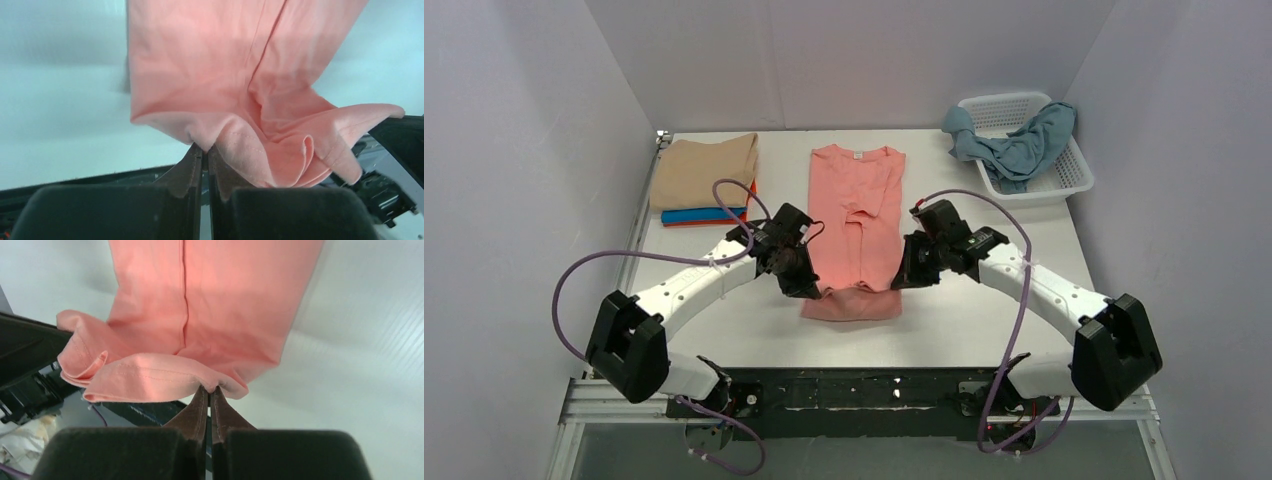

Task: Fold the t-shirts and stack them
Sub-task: Fold the folded rectangular tshirt in 1/3 of the way, then grab one side of the 2/3 rectangular tshirt with both arms

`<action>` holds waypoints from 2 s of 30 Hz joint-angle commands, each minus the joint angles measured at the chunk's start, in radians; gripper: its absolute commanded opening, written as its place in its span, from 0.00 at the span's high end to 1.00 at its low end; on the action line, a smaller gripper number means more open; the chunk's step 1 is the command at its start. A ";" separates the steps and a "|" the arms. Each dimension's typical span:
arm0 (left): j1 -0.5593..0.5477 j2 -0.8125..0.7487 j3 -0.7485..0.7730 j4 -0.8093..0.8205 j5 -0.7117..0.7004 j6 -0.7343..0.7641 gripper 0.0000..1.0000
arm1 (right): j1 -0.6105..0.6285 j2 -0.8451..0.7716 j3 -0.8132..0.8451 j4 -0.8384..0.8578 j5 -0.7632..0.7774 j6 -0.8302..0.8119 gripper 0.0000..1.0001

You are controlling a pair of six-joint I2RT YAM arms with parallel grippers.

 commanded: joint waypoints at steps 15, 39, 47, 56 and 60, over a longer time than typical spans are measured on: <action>0.222 0.436 0.442 -0.097 -0.051 0.155 1.00 | -0.222 0.390 0.438 0.007 -0.005 -0.193 0.99; 0.313 0.643 0.724 -0.132 -0.068 0.231 0.02 | -0.320 0.751 0.742 0.068 0.002 -0.253 0.26; 0.313 0.393 0.409 -0.073 0.072 0.229 0.02 | -0.316 0.489 0.429 0.105 -0.065 -0.204 0.17; 0.299 0.210 0.028 0.037 0.122 0.173 0.02 | -0.234 0.229 0.015 0.238 -0.133 -0.062 0.18; 0.299 0.227 -0.017 0.074 0.117 0.153 0.02 | -0.226 0.218 -0.071 0.318 -0.118 0.018 0.23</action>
